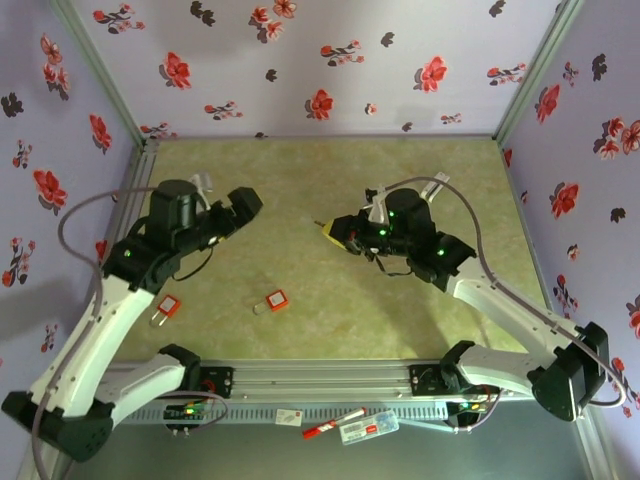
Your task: Unlock with the key
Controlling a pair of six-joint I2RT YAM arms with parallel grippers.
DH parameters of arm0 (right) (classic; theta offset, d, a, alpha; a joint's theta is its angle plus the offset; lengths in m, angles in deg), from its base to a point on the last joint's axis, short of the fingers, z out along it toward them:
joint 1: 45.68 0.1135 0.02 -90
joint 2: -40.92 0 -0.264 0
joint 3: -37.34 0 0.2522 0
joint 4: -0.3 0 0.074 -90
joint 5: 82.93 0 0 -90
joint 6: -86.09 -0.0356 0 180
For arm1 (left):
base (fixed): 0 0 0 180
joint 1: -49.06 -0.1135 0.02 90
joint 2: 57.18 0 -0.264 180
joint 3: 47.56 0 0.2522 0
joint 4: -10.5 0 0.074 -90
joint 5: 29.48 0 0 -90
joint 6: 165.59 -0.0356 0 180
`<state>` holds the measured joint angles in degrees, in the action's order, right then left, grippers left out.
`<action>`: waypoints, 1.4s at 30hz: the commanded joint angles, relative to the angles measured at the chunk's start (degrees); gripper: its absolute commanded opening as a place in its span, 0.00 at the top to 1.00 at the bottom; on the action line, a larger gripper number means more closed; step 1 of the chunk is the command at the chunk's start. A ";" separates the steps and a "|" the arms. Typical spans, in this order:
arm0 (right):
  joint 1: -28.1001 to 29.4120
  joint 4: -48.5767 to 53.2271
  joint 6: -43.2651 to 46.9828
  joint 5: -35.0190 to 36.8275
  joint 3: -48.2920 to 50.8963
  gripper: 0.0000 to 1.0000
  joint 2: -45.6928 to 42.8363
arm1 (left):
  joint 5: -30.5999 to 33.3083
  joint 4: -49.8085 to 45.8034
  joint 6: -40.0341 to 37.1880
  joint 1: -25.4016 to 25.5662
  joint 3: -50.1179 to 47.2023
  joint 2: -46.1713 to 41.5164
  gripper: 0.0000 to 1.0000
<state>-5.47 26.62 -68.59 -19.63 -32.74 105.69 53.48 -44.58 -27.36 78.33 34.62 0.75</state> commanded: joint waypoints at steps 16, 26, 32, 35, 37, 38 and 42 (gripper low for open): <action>-1.45 19.17 8.72 0.59 -3.81 1.00 -1.99 | 9.11 -20.15 -43.80 20.03 -3.22 28.24 0.12; -1.45 18.46 8.00 1.39 -3.70 1.00 -2.36 | 5.92 -13.04 -58.47 20.76 -8.07 29.87 0.17; -1.45 17.51 7.38 1.56 -4.06 1.00 -2.15 | 6.96 -11.96 -59.97 20.78 -9.27 34.13 0.17; -1.45 17.22 7.38 1.56 -4.36 1.00 -1.93 | 7.73 -9.01 -59.76 20.78 -10.37 34.84 0.18; -1.45 16.69 7.04 1.43 -4.40 1.00 -1.59 | 8.13 -7.53 -59.53 20.65 -11.07 35.03 0.18; -1.45 16.45 6.82 1.26 -4.26 1.00 -1.51 | 8.27 -7.07 -59.50 20.57 -11.41 35.26 0.18; -1.45 15.22 6.18 0.95 -4.07 1.00 -1.46 | 8.74 -6.25 -59.85 20.20 -11.98 36.86 0.18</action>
<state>-6.43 44.36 -61.49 -18.85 -35.32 104.51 61.19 -52.32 -85.50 98.71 23.38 36.07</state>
